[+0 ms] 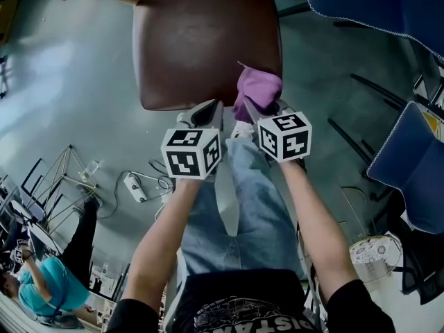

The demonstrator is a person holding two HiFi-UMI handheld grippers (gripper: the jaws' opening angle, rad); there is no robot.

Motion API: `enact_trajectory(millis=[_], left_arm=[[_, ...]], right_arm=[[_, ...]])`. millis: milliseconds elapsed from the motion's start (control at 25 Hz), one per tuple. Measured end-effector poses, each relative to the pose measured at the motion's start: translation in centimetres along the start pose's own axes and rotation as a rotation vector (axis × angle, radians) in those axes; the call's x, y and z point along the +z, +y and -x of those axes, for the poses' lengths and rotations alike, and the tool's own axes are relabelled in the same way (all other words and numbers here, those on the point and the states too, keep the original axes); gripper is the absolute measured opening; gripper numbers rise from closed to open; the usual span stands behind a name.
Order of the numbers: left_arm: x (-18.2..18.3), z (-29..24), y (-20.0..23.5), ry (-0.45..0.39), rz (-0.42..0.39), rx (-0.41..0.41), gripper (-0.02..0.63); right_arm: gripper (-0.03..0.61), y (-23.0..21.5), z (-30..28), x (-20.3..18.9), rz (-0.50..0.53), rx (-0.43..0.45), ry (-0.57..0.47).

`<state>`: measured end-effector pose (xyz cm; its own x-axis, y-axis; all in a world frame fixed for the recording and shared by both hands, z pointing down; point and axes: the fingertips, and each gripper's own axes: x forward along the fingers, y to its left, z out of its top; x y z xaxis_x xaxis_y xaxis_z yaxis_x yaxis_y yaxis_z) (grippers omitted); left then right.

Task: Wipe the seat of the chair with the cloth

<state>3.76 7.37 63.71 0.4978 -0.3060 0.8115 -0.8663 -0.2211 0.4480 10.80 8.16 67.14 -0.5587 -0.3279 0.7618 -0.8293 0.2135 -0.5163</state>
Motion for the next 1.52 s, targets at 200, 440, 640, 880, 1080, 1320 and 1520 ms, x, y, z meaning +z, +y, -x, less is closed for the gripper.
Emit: enact_trajectory(millis=[200, 440, 640, 880, 1080, 1320, 1520], left_arm=[[0.0, -0.9, -2.2, 0.016, -0.027, -0.024, 0.002], [1.0, -0.7, -4.3, 0.013, -0.064, -0.043, 0.002], [2.8, 1.7, -5.2, -0.017, -0.082, -0.065, 0.003], [5.3, 6.4, -5.9, -0.070, -0.123, -0.055, 0.003], [6.9, 10.9, -6.6, -0.109, -0.129, -0.050, 0.003], [9.9, 16.0, -7.7, -0.173, -0.177, -0.061, 0.003], [12.3, 20.0, -9.2, -0.239, -0.194, -0.093, 0.003]], right_arm=[[0.061, -3.1, 2.0, -0.5, -0.031, -0.039, -0.006], [0.061, -5.7, 3.9, -0.1, -0.077, -0.082, -0.025], [0.061, -3.6, 5.2, 1.5, -0.058, -0.069, -0.039], [0.061, 1.8, 7.3, 4.6, -0.035, -0.025, -0.083], [0.061, 7.1, 9.6, 7.3, 0.008, 0.005, -0.123], [0.061, 12.8, 12.7, 11.4, 0.049, 0.031, -0.201], [0.063, 16.9, 15.7, 14.3, 0.096, 0.047, -0.257]])
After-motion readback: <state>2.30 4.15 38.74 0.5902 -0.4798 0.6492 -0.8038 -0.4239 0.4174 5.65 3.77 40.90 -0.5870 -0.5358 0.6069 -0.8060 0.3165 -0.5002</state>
